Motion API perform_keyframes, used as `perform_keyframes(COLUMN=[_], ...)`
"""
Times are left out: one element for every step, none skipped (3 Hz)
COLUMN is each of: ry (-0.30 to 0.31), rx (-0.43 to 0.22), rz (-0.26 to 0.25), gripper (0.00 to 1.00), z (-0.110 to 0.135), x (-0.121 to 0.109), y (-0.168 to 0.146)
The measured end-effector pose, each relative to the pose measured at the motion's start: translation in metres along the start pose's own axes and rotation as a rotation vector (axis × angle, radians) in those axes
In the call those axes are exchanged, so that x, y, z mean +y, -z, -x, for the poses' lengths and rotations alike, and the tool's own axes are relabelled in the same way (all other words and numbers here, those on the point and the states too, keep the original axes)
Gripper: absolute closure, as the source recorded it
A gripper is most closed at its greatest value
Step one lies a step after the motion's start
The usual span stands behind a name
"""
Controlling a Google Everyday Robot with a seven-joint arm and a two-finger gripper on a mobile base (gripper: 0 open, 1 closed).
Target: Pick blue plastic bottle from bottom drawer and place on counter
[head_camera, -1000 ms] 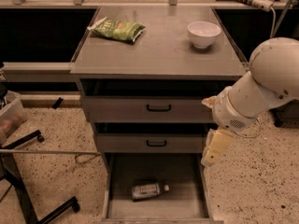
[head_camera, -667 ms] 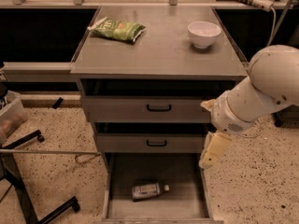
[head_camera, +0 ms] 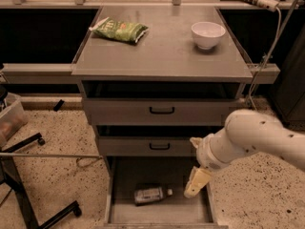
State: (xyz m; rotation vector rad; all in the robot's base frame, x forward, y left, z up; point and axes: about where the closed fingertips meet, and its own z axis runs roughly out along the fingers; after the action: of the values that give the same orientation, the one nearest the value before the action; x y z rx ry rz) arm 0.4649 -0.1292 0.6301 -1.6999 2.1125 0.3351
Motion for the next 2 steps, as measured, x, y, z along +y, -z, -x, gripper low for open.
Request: perform_keyframes(ry=[-0.056,-0.056], rx=[-0.115,-0.115], rz=[-0.015,-0.015], gripper=[0.0,0.0], z=[-0.0121,-0.0121], x=[-0.0109,-0.0109], y=[-0.0942,-0.0942])
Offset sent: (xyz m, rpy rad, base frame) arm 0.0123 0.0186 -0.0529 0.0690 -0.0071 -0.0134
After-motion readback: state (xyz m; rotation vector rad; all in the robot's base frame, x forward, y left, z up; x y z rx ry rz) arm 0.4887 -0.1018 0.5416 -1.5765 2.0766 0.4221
